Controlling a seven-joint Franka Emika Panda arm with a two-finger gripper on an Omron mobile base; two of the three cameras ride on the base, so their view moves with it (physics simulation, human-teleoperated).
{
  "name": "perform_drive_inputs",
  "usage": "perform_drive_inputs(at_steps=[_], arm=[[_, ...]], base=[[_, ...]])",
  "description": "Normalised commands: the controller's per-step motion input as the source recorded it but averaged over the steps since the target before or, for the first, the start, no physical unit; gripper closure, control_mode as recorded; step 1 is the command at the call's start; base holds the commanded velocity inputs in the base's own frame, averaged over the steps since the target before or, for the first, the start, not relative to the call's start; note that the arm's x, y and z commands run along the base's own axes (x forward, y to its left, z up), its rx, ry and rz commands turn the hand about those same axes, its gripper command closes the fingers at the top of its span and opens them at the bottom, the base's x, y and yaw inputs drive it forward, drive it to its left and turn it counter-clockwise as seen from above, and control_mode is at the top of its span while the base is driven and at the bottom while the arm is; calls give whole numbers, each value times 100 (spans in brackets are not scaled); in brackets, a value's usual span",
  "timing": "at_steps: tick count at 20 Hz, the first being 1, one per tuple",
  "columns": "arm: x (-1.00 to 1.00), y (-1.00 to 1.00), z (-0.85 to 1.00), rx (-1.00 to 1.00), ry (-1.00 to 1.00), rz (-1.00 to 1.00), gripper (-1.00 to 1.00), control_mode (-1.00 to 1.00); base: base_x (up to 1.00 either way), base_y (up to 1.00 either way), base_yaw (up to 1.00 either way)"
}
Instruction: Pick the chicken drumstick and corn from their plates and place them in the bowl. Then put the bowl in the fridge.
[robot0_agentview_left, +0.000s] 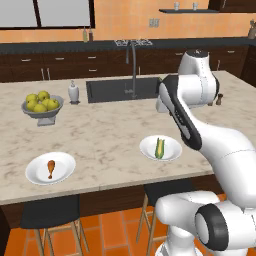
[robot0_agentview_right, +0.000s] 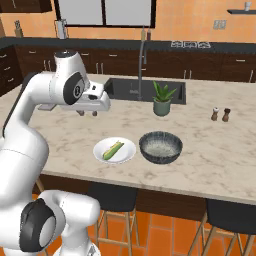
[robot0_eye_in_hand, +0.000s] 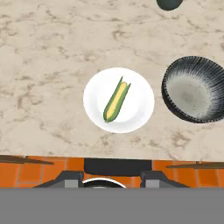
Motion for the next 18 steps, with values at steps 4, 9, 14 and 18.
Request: perform_drive_inputs(at_steps=[4,9,14,18], arm=[[-6,0,-18,-4,1,0,-100,-100],[-11,-7,-80,-4,-1,-14,-100,-100],[37,0,-94,8,1,-28,-100,-100],[85,-9,-69,18,10,-16,-100,-100]], base=[[0,0,0],[0,0,0],[0,0,0],[0,0,0]])
